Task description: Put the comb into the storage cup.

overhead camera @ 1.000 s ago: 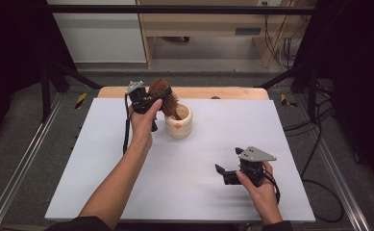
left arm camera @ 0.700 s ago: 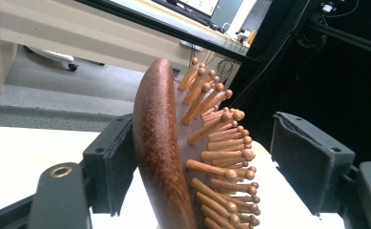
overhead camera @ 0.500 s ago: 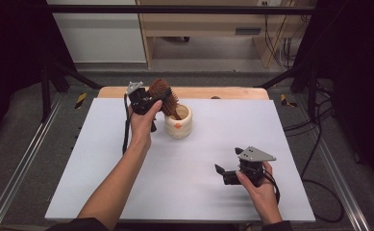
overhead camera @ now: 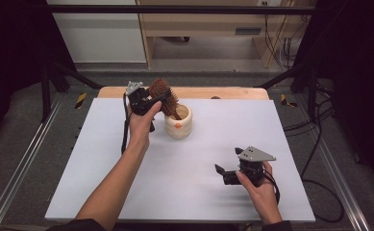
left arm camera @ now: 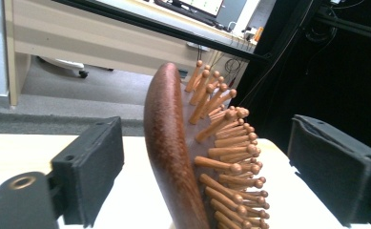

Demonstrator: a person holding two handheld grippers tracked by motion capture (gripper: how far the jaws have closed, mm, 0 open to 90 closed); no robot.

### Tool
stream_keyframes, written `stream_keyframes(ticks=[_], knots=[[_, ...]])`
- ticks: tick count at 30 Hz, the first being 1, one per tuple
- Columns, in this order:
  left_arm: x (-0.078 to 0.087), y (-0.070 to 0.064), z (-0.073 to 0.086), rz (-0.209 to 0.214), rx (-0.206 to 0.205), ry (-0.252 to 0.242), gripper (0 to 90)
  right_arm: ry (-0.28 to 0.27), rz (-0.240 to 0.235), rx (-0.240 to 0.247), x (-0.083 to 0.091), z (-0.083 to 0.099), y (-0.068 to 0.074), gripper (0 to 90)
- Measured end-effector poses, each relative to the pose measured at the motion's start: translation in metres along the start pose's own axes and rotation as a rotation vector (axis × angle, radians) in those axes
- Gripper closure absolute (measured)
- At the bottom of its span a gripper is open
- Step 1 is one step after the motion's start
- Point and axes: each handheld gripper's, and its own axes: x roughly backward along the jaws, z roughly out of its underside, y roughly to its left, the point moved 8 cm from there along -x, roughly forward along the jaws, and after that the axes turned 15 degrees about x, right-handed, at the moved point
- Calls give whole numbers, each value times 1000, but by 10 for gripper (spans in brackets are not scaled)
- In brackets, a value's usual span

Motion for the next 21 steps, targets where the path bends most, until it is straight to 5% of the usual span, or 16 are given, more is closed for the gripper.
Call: stream_keyframes(ticks=[7, 21], knots=[[4, 1, -1, -22, -41, 9, 38, -1, -1, 1, 0, 0, 0, 39], [20, -1, -9, -33, -60, 8, 36, 3, -4, 4, -1, 0, 1, 39]])
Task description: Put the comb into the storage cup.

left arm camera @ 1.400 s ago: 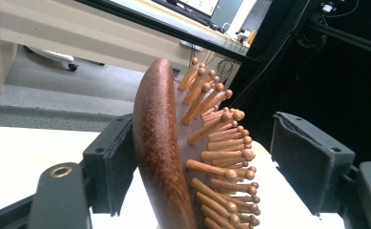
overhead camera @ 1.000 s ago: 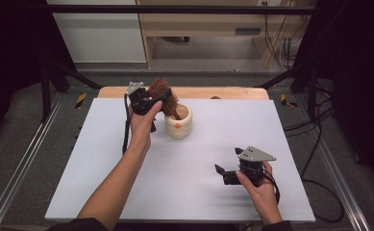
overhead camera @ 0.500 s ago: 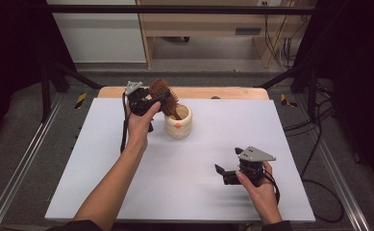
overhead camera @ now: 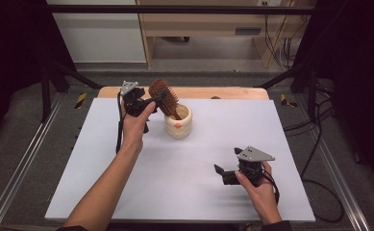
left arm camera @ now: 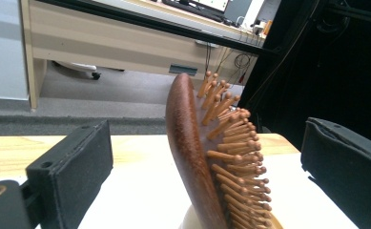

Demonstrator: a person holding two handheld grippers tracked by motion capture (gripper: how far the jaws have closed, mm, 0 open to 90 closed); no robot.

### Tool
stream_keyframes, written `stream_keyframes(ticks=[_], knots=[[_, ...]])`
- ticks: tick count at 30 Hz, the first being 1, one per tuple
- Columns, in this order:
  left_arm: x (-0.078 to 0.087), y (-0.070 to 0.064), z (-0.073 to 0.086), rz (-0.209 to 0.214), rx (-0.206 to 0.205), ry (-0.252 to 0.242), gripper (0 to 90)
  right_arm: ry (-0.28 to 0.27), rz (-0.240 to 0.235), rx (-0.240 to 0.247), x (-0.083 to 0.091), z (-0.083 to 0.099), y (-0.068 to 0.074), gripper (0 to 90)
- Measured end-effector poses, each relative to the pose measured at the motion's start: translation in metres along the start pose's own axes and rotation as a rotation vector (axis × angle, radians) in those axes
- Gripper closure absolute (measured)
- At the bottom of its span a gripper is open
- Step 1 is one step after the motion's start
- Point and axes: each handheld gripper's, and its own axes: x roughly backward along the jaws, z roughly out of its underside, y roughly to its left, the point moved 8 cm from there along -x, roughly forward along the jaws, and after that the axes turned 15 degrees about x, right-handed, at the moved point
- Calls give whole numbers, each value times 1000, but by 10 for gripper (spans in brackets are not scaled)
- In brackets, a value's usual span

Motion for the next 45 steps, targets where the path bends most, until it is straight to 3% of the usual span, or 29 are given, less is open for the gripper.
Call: stream_keyframes(ticks=[24, 28, 34, 45], knots=[[31, -13, -9, 33, -98, 16, 43, 2, 0, 2, 0, 0, 0, 39], [37, -15, -9, 52, -154, 25, 43, 8, 7, 8, 0, 1, -1, 39], [45, -14, -8, 23, -213, 33, 68, 9, 7, 9, 0, 1, -1, 39], [61, -18, -9, 47, -218, 19, 68, 1, 9, 5, 1, 1, -2, 39]])
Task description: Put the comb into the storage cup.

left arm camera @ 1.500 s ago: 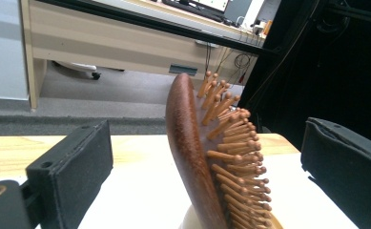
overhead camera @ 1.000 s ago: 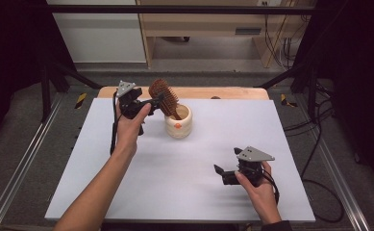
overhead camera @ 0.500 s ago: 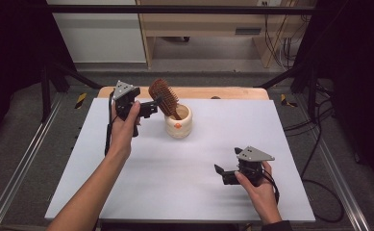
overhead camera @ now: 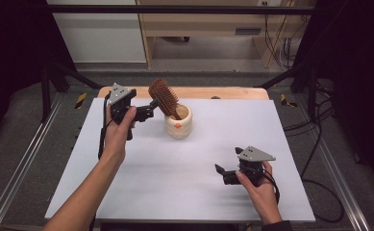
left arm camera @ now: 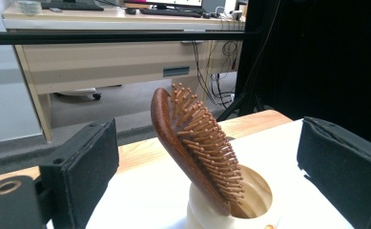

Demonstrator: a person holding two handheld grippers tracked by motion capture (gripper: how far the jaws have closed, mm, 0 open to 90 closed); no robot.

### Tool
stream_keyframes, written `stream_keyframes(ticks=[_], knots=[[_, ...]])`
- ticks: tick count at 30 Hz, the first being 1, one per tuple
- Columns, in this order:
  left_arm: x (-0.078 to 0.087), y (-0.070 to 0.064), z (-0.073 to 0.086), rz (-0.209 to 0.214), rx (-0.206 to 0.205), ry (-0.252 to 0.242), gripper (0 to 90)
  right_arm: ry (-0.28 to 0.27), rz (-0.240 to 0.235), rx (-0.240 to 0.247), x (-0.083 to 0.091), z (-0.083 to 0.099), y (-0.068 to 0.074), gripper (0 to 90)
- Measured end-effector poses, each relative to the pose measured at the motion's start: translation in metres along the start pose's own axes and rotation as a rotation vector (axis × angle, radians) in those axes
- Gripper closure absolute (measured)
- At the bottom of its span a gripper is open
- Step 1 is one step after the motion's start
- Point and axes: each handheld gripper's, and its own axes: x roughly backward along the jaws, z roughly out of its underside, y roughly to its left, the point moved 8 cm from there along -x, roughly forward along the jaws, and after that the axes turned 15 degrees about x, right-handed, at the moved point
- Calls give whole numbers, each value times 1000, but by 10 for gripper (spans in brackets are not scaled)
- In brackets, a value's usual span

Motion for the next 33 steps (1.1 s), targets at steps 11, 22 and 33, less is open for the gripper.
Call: stream_keyframes(ticks=[11, 22, 33], knots=[[18, -2, 5, 18, -7, -18, 62, 1, -9, -3, -1, 1, 0, 39], [50, 15, 17, 15, 31, -47, 62, 1, 7, -11, 1, 1, -3, 38], [96, 50, 20, -38, 46, -81, 60, -4, 21, -21, 0, 1, -2, 38]])
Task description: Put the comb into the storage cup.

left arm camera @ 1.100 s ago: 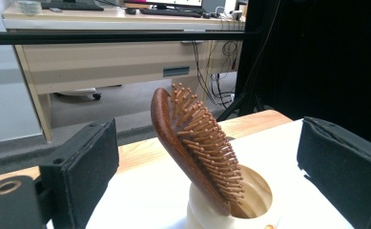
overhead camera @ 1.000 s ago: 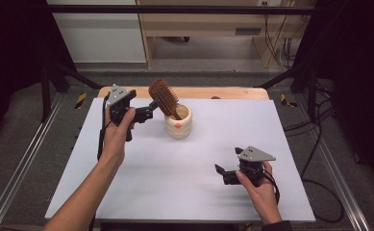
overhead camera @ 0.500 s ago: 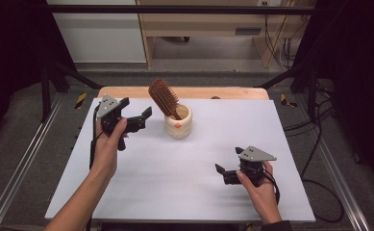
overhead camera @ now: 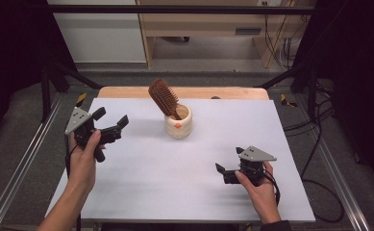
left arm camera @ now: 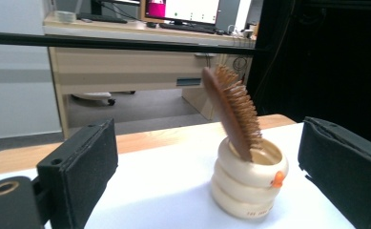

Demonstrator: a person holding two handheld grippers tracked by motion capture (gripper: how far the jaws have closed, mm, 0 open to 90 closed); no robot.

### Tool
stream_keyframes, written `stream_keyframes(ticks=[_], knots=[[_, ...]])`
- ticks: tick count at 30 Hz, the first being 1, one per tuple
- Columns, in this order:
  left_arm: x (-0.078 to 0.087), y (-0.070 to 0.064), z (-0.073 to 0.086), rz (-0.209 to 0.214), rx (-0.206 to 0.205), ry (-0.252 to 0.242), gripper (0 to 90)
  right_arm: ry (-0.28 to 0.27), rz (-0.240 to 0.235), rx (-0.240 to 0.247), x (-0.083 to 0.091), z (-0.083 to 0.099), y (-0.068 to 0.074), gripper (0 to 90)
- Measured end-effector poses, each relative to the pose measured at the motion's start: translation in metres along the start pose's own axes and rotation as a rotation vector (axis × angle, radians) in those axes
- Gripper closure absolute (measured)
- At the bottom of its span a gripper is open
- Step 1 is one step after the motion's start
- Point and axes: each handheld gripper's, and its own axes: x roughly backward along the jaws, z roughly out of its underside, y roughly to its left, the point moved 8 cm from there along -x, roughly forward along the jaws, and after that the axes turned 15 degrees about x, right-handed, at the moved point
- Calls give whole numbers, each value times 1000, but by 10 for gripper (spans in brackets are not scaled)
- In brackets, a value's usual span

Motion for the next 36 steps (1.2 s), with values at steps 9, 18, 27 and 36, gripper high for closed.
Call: stream_keyframes(ticks=[9, 18, 27, 36], knots=[[23, 14, 1, 2, 10, -17, 53, -30, 4, -11, 9, -1, -7, 42], [44, 25, 3, -4, 30, -44, 49, -64, 34, -51, 21, 1, -18, 63], [64, 34, 3, -13, 6, -62, 46, -91, 94, -38, 28, 8, -31, 59], [75, 44, 13, -29, -25, -68, 44, -115, 132, -12, 31, 12, -37, 51]])
